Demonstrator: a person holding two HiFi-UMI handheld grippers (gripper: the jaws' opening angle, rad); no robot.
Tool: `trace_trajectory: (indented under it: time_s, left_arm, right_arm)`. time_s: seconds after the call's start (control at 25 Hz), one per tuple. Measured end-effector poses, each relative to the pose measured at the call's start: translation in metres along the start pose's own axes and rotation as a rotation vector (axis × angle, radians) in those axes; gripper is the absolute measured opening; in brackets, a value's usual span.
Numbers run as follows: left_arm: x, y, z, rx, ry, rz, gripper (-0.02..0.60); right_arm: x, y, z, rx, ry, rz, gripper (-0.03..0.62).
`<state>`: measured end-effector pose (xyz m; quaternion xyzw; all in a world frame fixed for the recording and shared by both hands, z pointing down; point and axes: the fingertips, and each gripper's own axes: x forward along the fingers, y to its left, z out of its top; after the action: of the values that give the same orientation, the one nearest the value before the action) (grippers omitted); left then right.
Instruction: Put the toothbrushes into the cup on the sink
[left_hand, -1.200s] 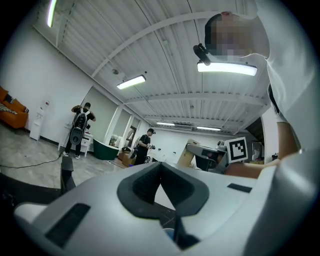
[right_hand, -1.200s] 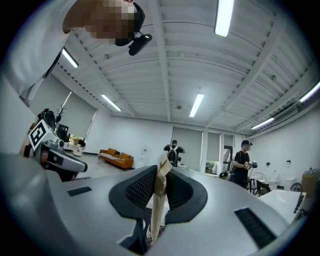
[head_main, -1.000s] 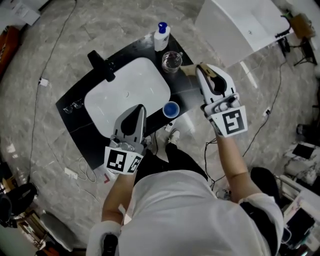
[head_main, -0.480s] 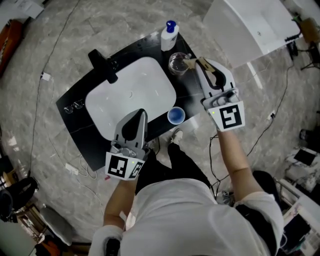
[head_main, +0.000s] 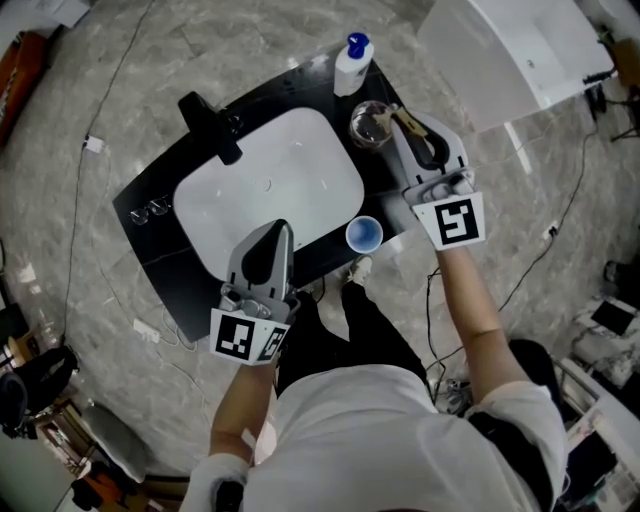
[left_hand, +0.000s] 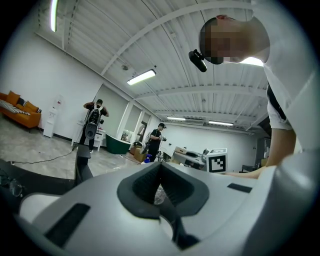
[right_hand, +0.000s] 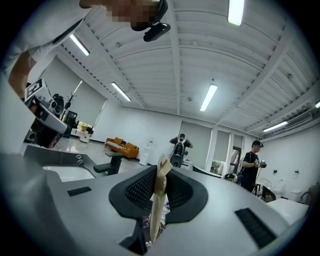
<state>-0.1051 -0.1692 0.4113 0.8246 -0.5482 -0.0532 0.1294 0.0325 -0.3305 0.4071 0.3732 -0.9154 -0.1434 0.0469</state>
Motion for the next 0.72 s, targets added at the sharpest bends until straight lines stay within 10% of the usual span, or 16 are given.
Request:
trace_trajectory:
  time_s: [0.72]
  left_arm:
    - [-0.017, 0.007, -0.026, -0.023, 0.05, 0.043, 0.003]
  right_arm:
    - [0.005, 0.015, -0.045, -0.033, 0.066, 0.028, 0.066]
